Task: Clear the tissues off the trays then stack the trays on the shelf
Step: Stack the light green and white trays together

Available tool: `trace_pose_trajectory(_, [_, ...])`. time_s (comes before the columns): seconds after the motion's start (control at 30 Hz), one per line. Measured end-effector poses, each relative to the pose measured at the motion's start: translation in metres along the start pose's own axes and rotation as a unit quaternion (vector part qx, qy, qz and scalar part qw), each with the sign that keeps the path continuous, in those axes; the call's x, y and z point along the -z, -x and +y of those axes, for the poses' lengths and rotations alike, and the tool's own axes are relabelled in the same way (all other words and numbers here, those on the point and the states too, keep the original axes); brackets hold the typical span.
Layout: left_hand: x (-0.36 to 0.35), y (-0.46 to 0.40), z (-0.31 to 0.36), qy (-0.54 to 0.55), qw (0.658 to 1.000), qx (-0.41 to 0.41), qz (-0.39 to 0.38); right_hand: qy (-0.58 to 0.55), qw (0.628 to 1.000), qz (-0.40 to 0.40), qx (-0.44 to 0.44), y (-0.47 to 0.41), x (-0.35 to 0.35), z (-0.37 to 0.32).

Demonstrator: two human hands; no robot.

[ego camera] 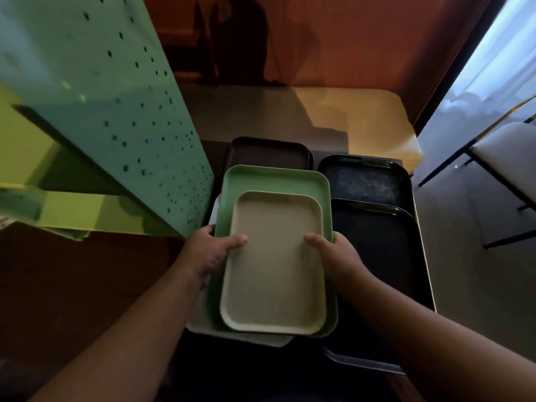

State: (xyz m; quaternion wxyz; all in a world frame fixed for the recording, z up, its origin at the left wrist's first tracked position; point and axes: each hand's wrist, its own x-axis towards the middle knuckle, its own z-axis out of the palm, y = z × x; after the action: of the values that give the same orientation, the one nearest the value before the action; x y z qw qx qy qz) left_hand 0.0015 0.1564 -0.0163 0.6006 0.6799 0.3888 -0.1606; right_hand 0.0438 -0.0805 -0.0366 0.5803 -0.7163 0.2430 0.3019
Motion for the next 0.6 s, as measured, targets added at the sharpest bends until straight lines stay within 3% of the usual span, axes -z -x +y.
trace_pose_trajectory(0.27, [0.025,0.003,-0.034,-0.059,0.998,0.030,0.017,-0.018,1.000,0.001,-0.023,0.002,-0.037,0.024])
trace_pose_trajectory(0.5, [0.025,-0.025,-0.058,-0.002,0.998,0.040,0.042,-0.057,0.997,-0.010,-0.042,0.000,-0.039,0.025])
trace_pose_trajectory(0.6, [0.025,-0.005,-0.036,-0.002,0.999,0.040,0.029,-0.083,0.995,-0.003,-0.045,-0.003,-0.042,0.025])
